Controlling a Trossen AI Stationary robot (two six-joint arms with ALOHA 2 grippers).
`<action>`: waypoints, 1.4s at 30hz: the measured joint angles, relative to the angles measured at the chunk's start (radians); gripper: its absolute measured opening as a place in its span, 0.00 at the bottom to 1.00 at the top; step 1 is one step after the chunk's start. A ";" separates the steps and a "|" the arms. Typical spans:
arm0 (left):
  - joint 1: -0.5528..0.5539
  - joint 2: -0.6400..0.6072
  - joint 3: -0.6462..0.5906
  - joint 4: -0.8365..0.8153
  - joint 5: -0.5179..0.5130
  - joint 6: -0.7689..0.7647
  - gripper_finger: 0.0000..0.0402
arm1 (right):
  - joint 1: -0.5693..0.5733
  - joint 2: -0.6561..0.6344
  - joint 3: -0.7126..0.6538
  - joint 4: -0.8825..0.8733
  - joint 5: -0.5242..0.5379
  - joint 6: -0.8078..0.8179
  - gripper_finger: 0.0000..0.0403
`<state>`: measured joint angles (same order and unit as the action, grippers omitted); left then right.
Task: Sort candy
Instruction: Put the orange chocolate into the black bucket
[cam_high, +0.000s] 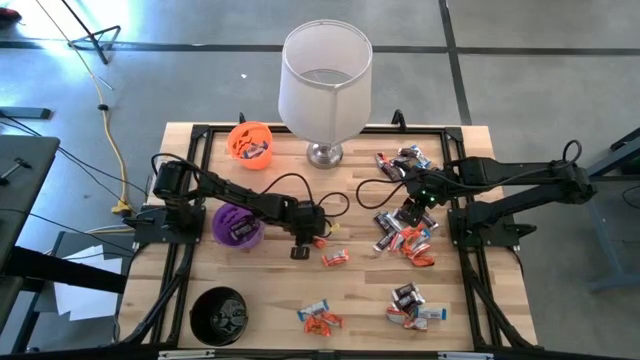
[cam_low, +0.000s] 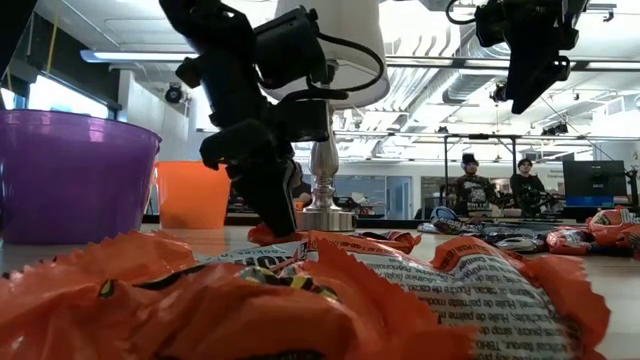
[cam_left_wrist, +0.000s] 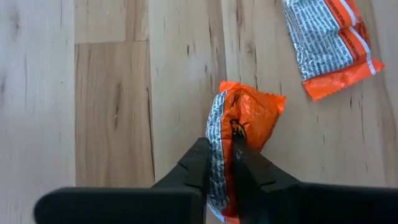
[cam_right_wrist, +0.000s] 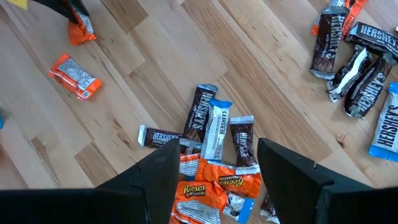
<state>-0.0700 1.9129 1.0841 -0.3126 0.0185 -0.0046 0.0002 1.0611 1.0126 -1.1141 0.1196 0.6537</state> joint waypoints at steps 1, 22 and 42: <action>0.000 0.000 0.012 -0.018 0.000 -0.012 0.06 | 0.000 0.000 0.000 0.000 0.000 0.000 0.52; -0.128 -0.168 0.248 -0.581 -0.181 -0.335 0.06 | 0.000 0.000 0.000 0.008 0.000 0.000 0.52; -0.643 -0.458 0.279 -0.918 -0.305 -1.406 0.08 | 0.000 0.000 0.000 0.014 0.000 0.000 0.52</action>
<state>-0.7134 1.4548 1.3632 -1.2308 -0.2864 -1.4108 0.0002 1.0611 1.0126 -1.0996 0.1196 0.6537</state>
